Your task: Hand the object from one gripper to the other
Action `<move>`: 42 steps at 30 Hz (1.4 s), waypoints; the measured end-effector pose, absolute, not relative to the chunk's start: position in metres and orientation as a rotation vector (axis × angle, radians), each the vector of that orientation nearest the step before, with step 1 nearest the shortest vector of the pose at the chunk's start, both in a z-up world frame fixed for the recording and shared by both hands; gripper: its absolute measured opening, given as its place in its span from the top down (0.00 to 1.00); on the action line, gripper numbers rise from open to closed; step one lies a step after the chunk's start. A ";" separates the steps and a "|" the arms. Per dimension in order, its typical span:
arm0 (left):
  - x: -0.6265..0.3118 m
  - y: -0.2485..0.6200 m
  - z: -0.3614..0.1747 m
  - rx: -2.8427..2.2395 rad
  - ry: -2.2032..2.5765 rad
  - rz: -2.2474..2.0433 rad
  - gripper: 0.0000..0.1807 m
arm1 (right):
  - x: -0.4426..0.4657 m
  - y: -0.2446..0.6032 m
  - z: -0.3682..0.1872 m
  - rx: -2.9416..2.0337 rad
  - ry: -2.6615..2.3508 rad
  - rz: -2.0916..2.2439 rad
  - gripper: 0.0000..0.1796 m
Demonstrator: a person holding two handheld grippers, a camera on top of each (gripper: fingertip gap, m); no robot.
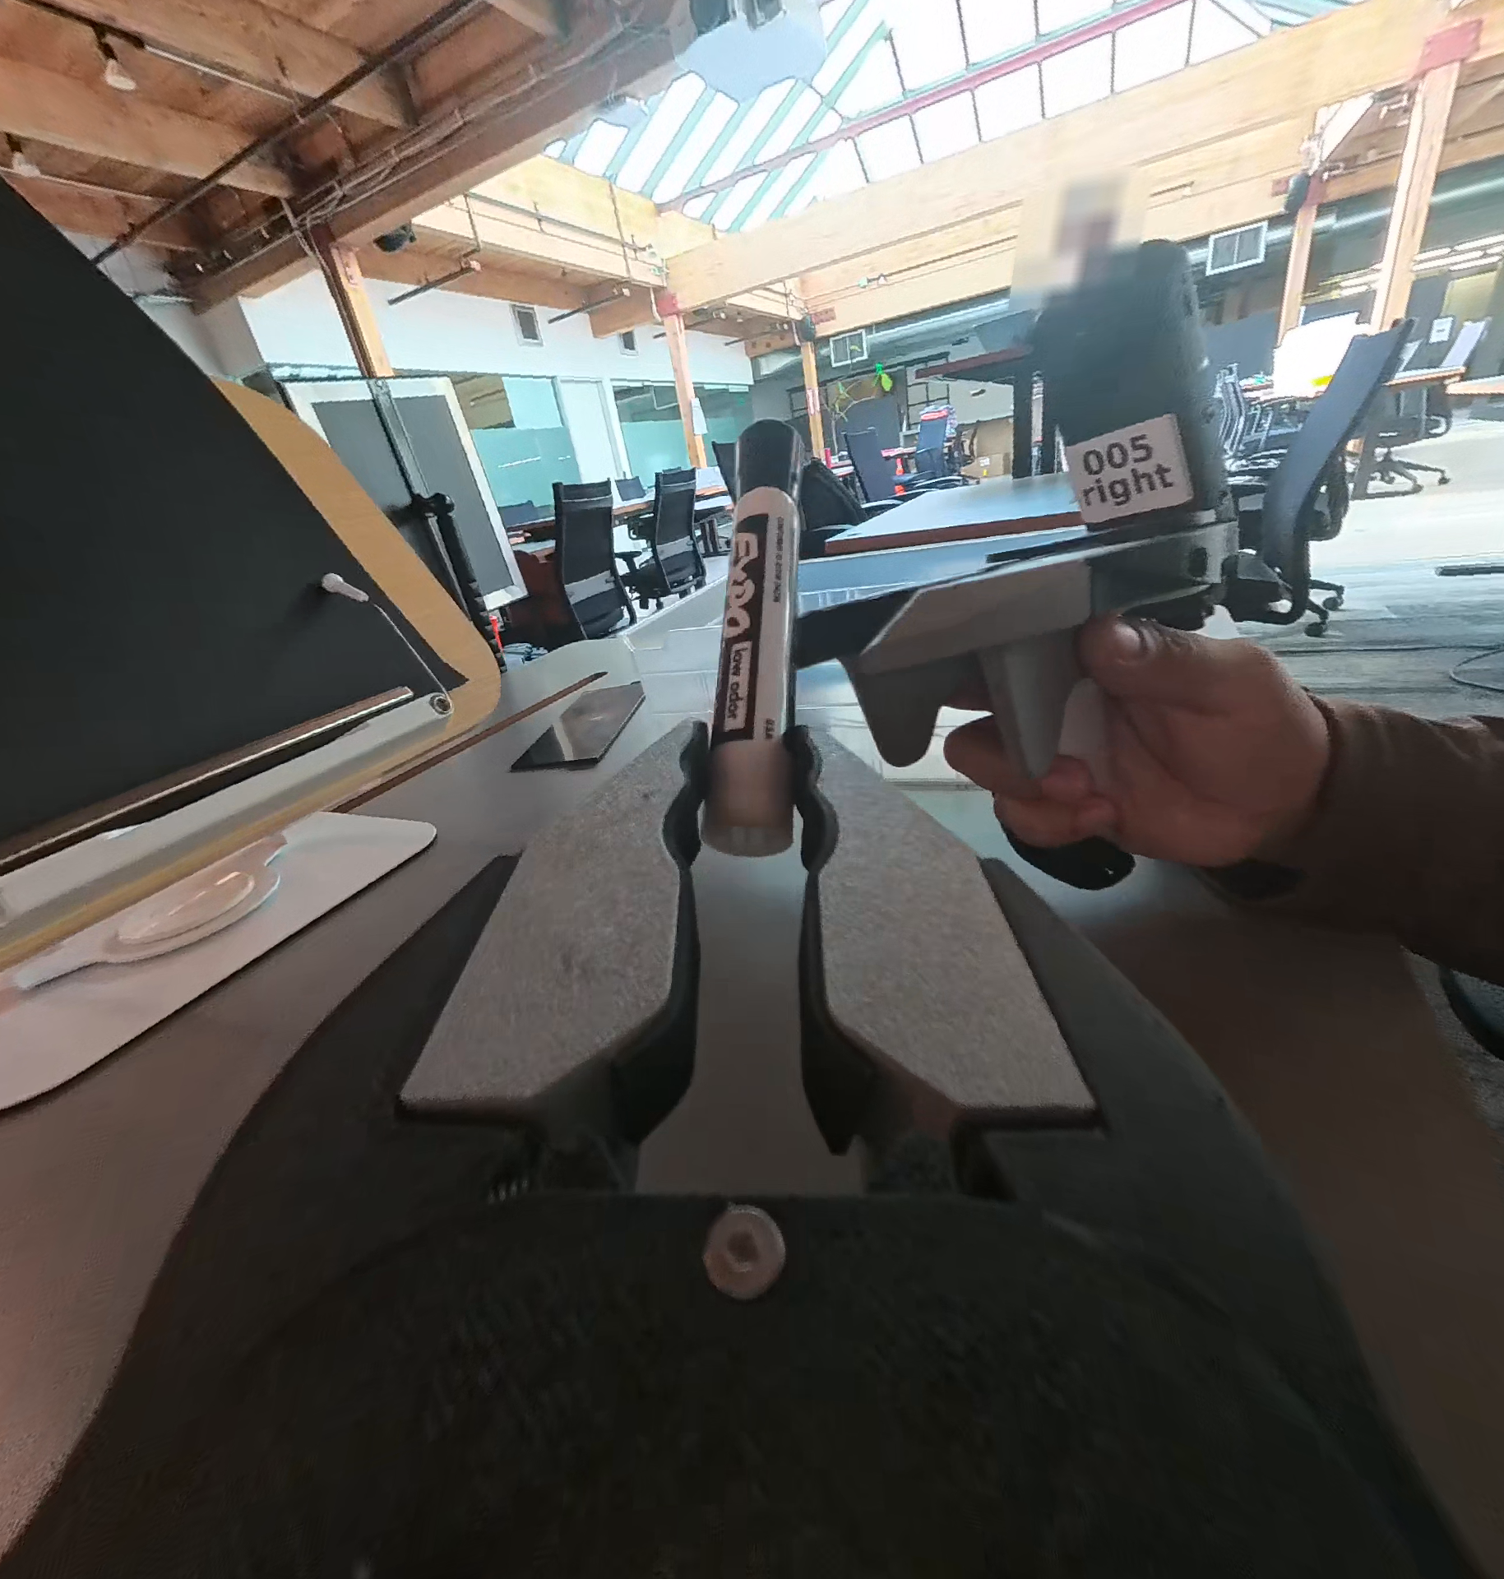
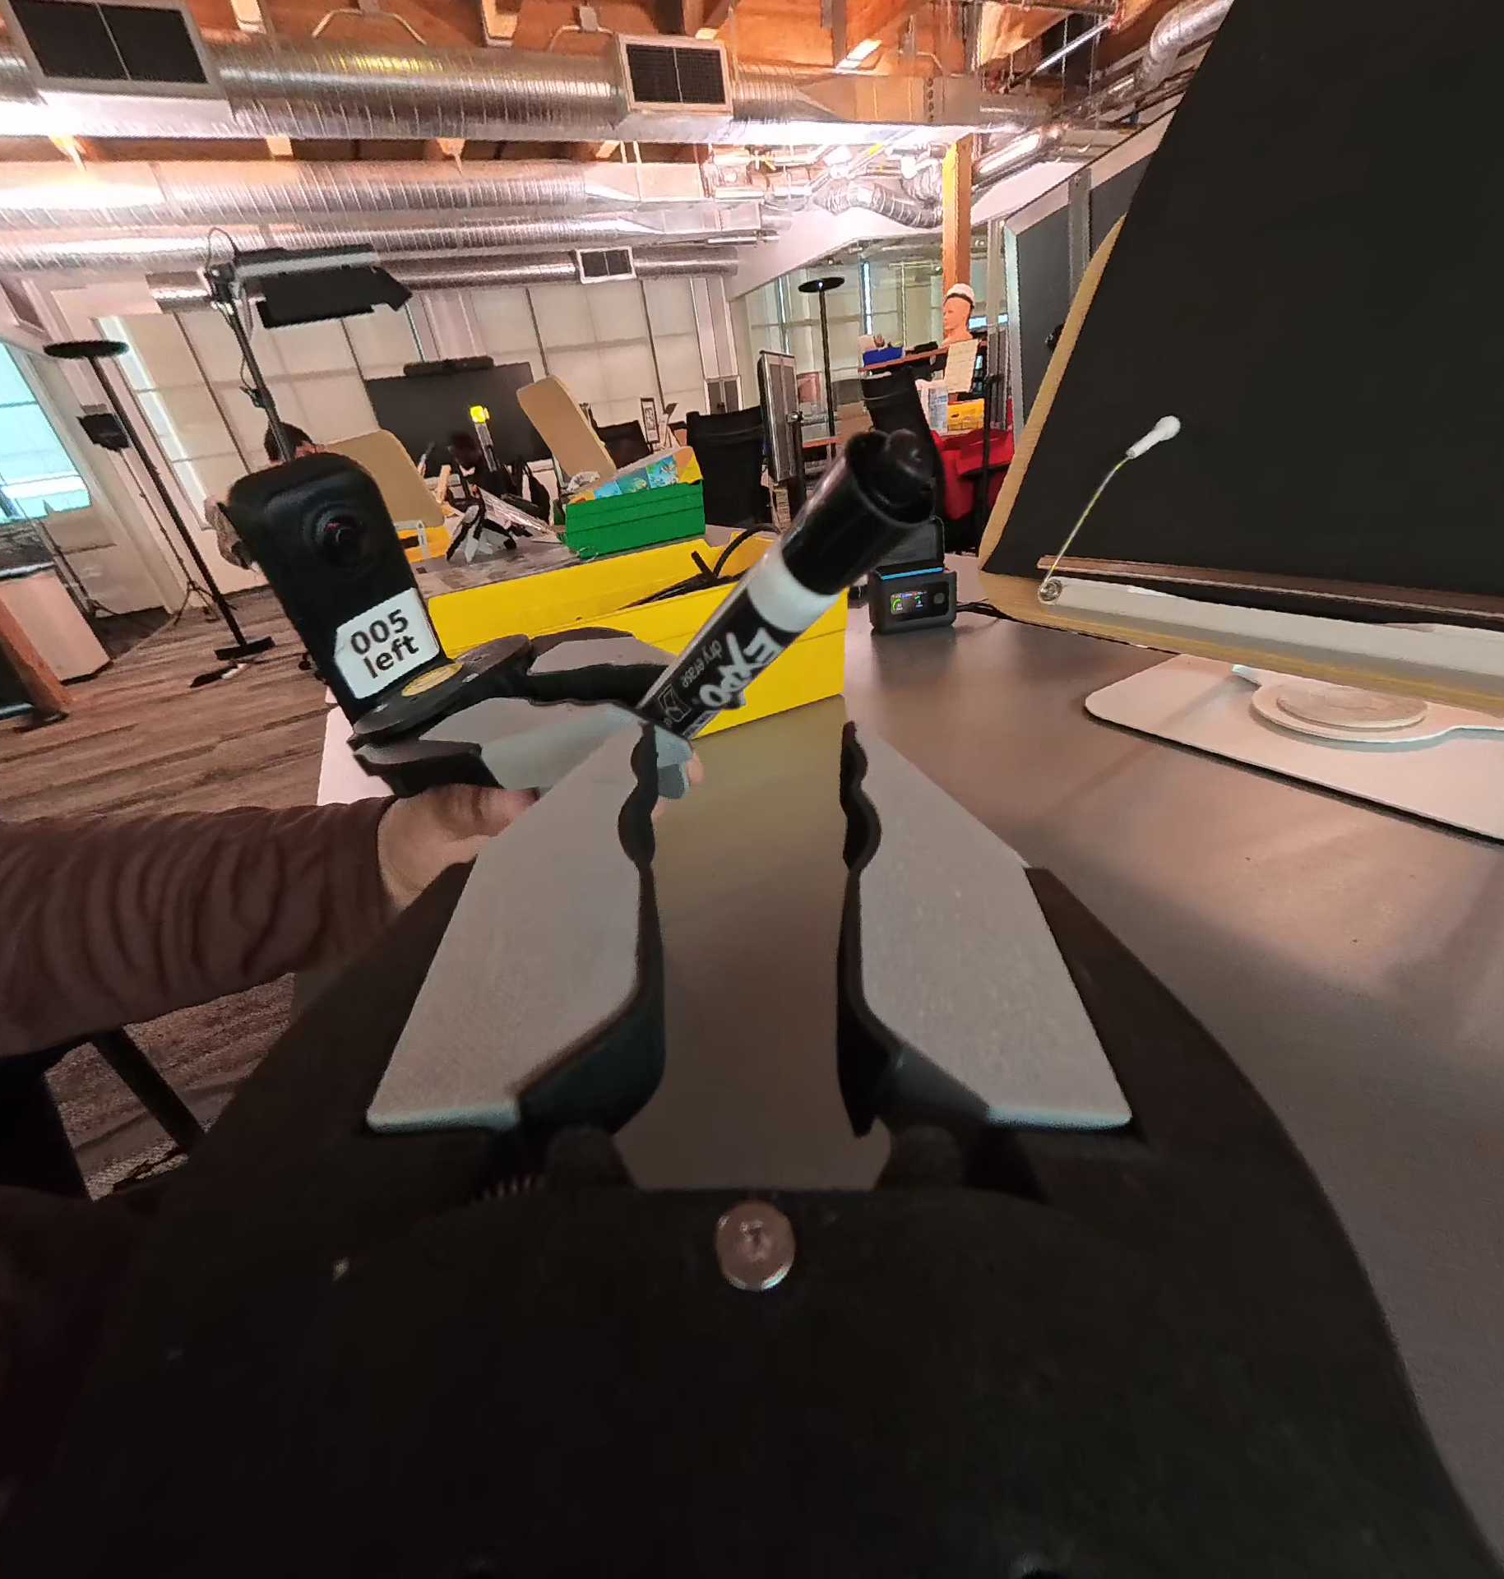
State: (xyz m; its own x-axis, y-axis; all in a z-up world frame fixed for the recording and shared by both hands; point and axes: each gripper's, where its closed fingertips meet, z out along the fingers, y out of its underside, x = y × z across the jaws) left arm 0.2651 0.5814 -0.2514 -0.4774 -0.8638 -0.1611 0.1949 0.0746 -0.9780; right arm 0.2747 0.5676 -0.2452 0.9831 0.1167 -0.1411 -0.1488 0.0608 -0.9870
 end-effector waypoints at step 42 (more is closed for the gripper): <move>0.243 0.578 -0.224 -0.649 1.412 -1.894 0.91 | 0.254 0.567 -0.236 -1.453 -0.078 0.232 0.76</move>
